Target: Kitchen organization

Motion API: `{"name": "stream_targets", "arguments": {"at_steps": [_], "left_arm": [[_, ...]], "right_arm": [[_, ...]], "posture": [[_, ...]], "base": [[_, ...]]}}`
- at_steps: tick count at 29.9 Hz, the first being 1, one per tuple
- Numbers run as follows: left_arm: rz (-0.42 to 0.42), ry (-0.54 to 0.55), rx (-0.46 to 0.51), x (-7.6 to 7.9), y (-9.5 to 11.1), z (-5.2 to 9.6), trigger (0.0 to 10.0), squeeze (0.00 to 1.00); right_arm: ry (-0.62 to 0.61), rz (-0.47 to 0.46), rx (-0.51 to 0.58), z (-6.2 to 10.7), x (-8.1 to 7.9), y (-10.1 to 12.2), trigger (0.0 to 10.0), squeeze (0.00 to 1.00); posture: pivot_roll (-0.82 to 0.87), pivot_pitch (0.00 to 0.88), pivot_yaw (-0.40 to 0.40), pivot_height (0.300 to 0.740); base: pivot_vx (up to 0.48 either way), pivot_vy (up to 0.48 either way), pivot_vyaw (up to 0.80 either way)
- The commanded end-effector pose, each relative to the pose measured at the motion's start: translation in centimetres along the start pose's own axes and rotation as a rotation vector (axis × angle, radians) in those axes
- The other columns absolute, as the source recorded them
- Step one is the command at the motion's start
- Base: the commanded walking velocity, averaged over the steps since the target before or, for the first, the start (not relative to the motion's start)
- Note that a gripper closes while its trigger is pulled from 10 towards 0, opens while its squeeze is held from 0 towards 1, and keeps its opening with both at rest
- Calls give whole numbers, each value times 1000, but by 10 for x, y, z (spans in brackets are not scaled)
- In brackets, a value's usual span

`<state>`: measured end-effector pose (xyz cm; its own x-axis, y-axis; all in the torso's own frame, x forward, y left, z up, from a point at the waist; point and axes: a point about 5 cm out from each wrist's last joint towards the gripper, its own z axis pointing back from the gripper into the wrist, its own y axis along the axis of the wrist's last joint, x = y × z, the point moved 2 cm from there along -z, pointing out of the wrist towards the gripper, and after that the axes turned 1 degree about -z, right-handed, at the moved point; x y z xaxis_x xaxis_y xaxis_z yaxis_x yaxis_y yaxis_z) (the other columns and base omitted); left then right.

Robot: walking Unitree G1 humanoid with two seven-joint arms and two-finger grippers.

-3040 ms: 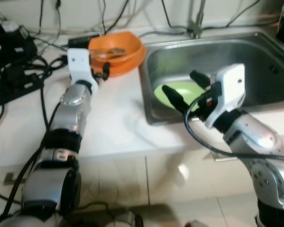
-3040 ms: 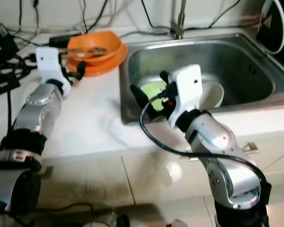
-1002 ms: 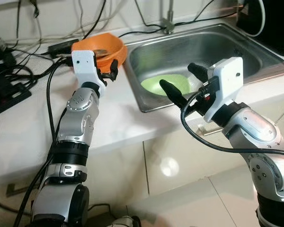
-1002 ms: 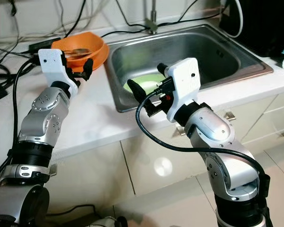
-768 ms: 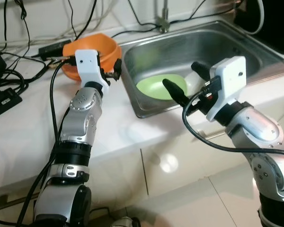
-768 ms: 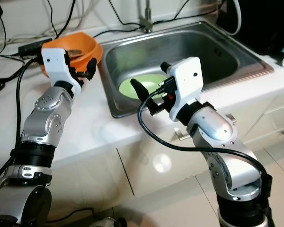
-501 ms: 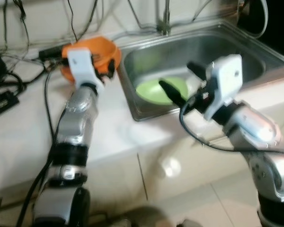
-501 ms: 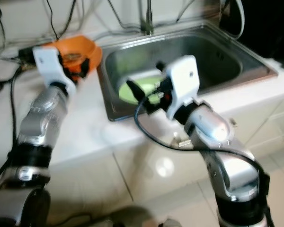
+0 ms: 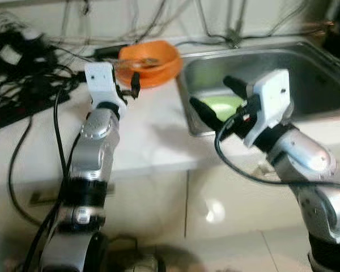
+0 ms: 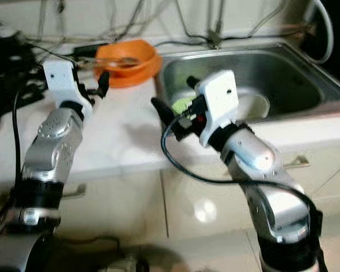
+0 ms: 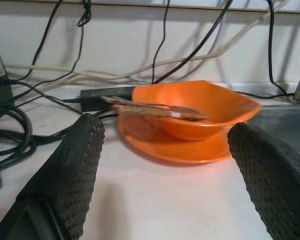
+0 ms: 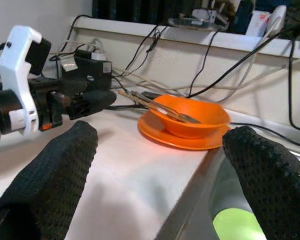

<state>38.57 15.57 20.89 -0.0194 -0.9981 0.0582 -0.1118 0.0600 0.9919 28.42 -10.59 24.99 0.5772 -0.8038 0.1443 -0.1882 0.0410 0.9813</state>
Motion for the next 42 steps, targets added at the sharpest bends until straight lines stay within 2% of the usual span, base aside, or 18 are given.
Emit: {"name": "stream_targets", "arguments": {"at_steps": [1,7,10,16,21,27,32,42], "left_arm": [[0,-8,-2,2,2,0,10000,0],[22,-61,7,10,8,-4,10000,0],[-2,-119,8,17,11,-7,10000,0],[-26,-180,-21,22,1,-10,10000,0],[-27,-220,-8,30,2,-12,10000,0],[24,-197,16,36,8,-13,10000,0],[57,-176,33,35,12,-9,10000,0],[56,-156,66,30,19,-4,10000,0]], "right_arm": [[3,2,9,0,0,2,10000,0],[-3,6,15,-2,2,3,10000,0],[-7,11,32,-4,4,9,10000,0],[-32,16,29,-1,7,9,10000,0],[-42,5,27,0,6,8,10000,0],[-31,8,22,-2,4,6,10000,0],[-34,14,23,-2,7,8,10000,0],[-27,18,21,-4,7,7,10000,0]], "posture": [[-22,69,95,740],[-18,71,84,740],[-19,87,78,740],[-39,86,87,740],[-32,80,89,740],[-33,89,81,740],[-29,88,76,740],[-18,81,77,740]], "base": [[0,0,0],[0,0,0],[0,0,0],[41,0,0],[319,0,0],[346,0,0],[279,0,0],[100,0,0]]}}
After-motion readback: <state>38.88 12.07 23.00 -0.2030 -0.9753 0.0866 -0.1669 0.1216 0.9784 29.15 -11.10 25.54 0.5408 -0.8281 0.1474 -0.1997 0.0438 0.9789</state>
